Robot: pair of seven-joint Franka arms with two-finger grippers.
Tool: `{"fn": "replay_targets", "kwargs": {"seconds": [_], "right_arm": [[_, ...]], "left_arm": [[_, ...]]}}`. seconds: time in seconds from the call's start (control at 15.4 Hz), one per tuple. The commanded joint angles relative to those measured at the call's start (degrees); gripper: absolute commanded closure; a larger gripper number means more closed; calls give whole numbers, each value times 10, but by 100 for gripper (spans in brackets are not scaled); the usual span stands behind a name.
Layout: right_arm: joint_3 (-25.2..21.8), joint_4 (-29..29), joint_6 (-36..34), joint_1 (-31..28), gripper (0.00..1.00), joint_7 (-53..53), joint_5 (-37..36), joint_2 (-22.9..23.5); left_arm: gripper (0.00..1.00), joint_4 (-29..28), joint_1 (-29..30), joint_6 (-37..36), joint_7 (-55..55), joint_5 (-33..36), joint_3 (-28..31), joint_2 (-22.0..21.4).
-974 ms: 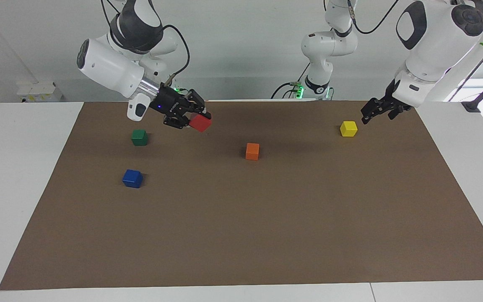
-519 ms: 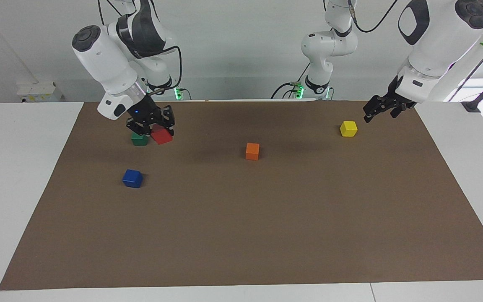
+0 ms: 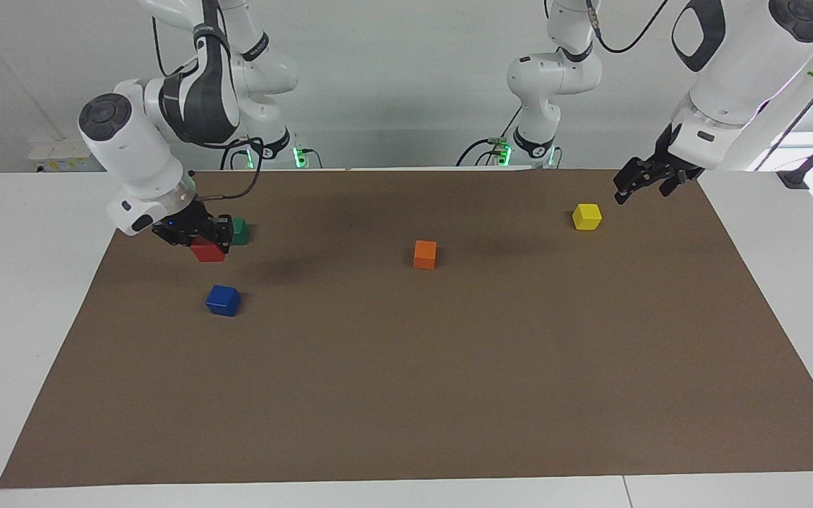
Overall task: Transfer red block to right arm and stack on blue block
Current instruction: 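Move the red cube with the right gripper above the blue cube, then lower the red cube onto the blue cube with the right gripper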
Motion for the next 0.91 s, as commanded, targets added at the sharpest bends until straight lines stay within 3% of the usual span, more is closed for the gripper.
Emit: {"fn": "replay_targets", "kwargs": {"seconds": [0.0,0.52,0.84], "right_arm": [[8,12,16,-9,100,9,-31,31],[8,13,92,-14,100,13,-41,99],[9,13,111,-14,100,31,-39,113]], "left_arm": [[0,-5,-7,-7,2,11,7,-13],[0,-5,-7,-7,2,11,7,-13],[0,-5,-7,-7,2,11,7,-13]]}}
